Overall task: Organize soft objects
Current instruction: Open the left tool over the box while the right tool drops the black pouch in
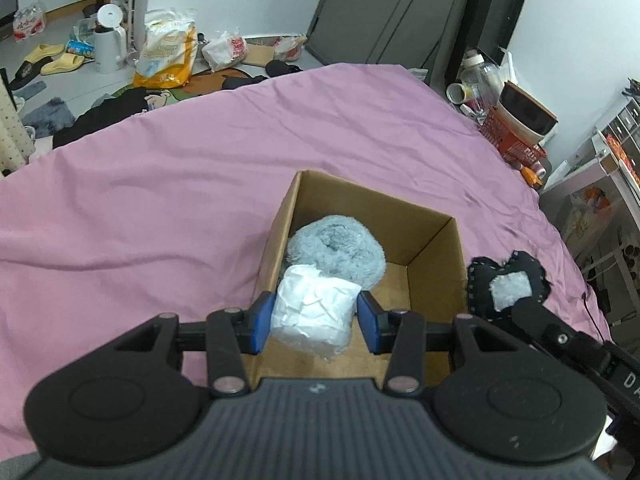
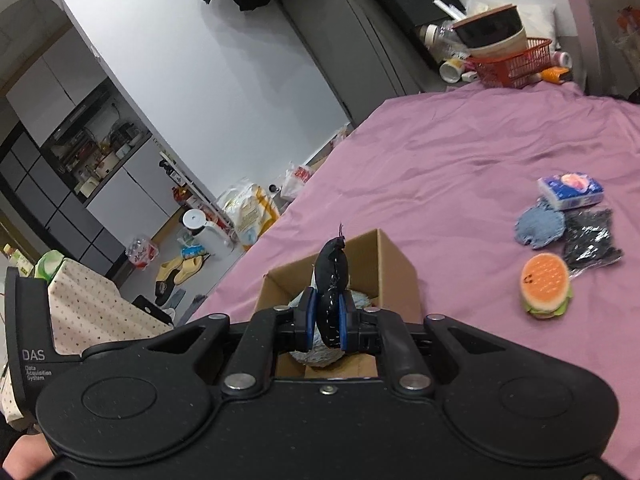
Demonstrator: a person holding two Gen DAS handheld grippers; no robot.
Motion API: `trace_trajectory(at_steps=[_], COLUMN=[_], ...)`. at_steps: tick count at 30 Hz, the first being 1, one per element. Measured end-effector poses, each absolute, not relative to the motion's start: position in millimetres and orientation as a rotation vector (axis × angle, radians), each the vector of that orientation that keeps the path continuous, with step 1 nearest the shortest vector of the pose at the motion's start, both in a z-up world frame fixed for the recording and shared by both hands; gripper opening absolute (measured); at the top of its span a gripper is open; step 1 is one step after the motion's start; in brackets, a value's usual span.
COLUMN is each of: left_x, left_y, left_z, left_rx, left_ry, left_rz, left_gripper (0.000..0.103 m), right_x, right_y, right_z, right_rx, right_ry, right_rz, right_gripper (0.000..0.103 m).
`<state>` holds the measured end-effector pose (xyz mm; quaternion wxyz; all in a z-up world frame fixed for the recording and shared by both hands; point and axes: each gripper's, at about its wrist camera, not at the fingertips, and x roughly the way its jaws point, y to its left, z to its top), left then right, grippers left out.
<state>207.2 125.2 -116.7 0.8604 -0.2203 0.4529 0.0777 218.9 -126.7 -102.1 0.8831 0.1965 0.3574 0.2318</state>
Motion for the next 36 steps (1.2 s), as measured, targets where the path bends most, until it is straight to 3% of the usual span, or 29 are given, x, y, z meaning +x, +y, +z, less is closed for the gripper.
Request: trace_trajectory(at_steps=[15,20,22,36], left_x=[226,226,225,208], left_y=[117,115,116,127], left_z=[-140,-138,-134,-95], left_rx=[-0.465,-0.488,-0.496,-0.395], left_ry=[1.006,1.002,0.994,0.894], left_rz=[0.173,0.168,0.16,0.281], left_gripper=[0.044,0.052,0.06,0.073], right_x=[223,221,221,220], right_y=[-113,-116,-116,-115], right_z=[-116,-115,-116,-121], right_rx=[0.392,0.399,0.397,0.416], right_ry=[0.777,0.773,0.774,0.796], right_rz=[0.47,0.467,0.467,0.501], right_gripper=[0.012,0.012,0.012,0.012])
